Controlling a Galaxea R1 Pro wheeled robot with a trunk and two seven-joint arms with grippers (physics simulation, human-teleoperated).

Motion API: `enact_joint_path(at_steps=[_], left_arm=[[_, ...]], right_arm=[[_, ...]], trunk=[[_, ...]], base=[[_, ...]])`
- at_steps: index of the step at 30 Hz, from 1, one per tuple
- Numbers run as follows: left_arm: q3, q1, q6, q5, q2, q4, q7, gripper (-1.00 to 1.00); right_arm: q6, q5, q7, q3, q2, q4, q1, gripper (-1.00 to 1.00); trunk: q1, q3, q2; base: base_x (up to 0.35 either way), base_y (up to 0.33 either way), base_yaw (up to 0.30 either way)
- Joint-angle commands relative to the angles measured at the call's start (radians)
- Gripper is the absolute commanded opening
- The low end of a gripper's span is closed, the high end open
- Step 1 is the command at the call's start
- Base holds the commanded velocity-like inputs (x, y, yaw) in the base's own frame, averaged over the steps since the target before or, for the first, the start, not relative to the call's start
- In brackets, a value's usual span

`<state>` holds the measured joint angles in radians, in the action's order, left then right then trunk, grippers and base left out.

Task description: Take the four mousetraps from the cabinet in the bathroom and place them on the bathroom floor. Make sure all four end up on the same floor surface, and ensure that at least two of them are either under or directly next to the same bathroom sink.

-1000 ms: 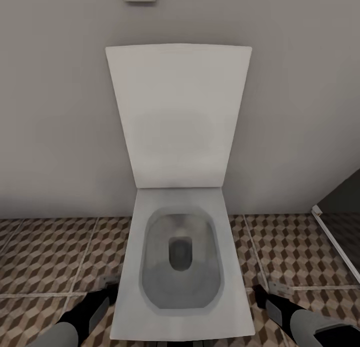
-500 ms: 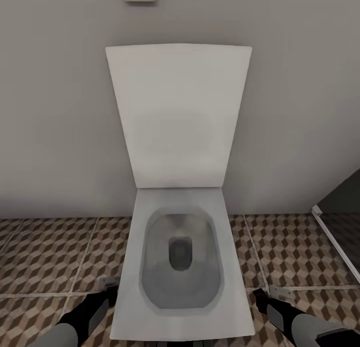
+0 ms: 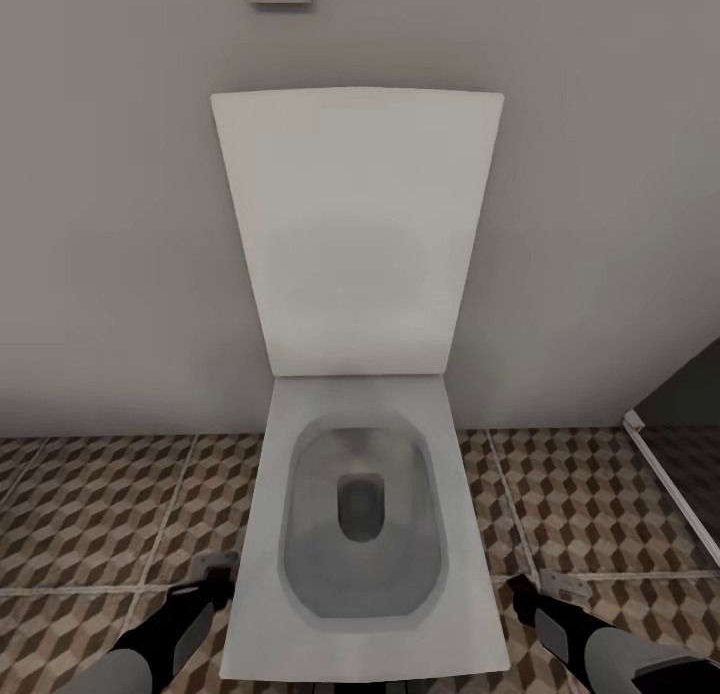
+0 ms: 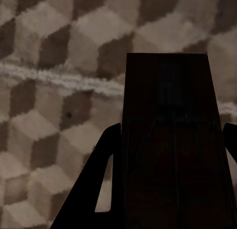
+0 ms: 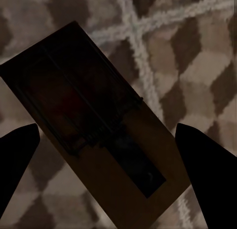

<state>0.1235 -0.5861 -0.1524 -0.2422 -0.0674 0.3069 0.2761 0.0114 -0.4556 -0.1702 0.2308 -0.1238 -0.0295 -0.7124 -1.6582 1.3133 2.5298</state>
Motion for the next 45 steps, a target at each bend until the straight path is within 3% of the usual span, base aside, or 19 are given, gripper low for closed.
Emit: enact_joint_path(at_steps=[1, 6, 26, 38, 45], left_arm=[[0.009, 0.0, 0.0, -0.007, -0.001, 0.002, 0.009, -1.0], [0.011, 0.001, 0.035, -0.004, -0.002, 0.0, 0.008, -1.0], [0.017, 0.001, 0.05, 0.003, -0.002, 0.014, 0.001, -1.0], [0.019, 0.0, 0.143, 0.005, -0.001, 0.003, -0.001, -1.0], [0.019, 0.001, 0.155, 0.006, -0.002, -0.002, -0.002, -1.0]], right_arm=[[0.001, -0.007, -0.002, 0.009, 0.0, -0.001, -0.001, -1.0], [0.0, -0.007, -0.002, 0.009, -0.003, -0.001, -0.001, -1.0], [-0.001, -0.006, -0.002, 0.009, -0.003, -0.001, -0.001, -1.0], [-0.001, -0.005, -0.002, 0.009, -0.004, -0.001, -0.001, -1.0], [-0.001, -0.004, -0.002, 0.009, -0.006, -0.001, -0.001, -1.0]], trunk=[[0.0, 0.001, 0.0], [0.0, 0.001, 0.0], [0.0, 0.001, 0.0], [0.0, 0.001, 0.0], [0.0, 0.001, 0.0]], base=[[0.0, 0.0, 0.0], [0.0, 0.0, 0.0], [0.0, 0.0, 0.0], [0.0, 0.0, 0.0], [0.0, 0.0, 0.0]])
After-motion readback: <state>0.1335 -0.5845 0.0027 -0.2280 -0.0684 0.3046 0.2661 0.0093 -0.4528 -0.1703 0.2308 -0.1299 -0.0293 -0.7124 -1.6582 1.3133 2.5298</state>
